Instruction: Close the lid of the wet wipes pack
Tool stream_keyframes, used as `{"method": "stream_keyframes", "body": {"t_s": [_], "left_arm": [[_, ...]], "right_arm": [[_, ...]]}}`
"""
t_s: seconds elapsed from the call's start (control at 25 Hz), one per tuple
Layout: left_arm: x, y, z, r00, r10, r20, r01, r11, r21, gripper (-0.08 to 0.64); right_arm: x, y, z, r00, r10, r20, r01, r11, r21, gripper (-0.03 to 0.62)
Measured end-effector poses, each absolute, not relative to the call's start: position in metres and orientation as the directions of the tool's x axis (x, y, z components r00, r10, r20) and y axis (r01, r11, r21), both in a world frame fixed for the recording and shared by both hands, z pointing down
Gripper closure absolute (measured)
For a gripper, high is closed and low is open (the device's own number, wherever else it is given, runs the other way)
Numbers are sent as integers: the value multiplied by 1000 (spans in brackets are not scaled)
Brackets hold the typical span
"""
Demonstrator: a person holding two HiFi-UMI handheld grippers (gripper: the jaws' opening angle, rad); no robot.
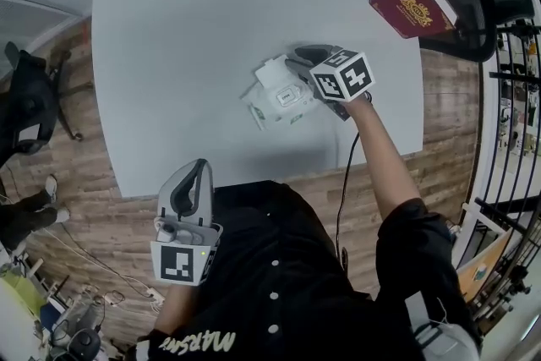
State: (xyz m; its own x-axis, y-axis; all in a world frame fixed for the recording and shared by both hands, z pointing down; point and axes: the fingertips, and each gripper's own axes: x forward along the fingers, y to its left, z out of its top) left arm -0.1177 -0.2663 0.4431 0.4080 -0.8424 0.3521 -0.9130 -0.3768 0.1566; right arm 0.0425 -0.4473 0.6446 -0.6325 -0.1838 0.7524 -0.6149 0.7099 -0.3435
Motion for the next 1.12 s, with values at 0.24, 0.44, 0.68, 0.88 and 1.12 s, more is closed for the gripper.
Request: {"method": "stream_keyframes", "body": {"t_s": [0.24, 0.44, 0.68, 0.88, 1.12], "left_arm": [[-122, -273, 455, 380, -843, 380, -925, -346, 158, 554], [-128, -273, 460, 369, -840, 398, -929, -330, 165, 554], [-131, -274, 467, 364, -832, 418, -931, -310, 193, 554], [-133, -274, 467, 366, -839, 402, -930, -319, 181, 554], [-131, -266, 463, 369, -836, 406, -929, -318, 189, 554]], "right_arm": [[32, -445, 664, -593, -27, 805, -588, 698, -410, 431], [32, -445, 672, -546, 50, 837, -593, 683, -427, 442], [29, -444, 676, -533, 99, 840, -549, 715, -433, 476], [30, -450, 664, -588, 71, 806, -546, 701, -459, 516], [32, -446, 642, -658, 28, 752, -499, 732, -464, 534]]}}
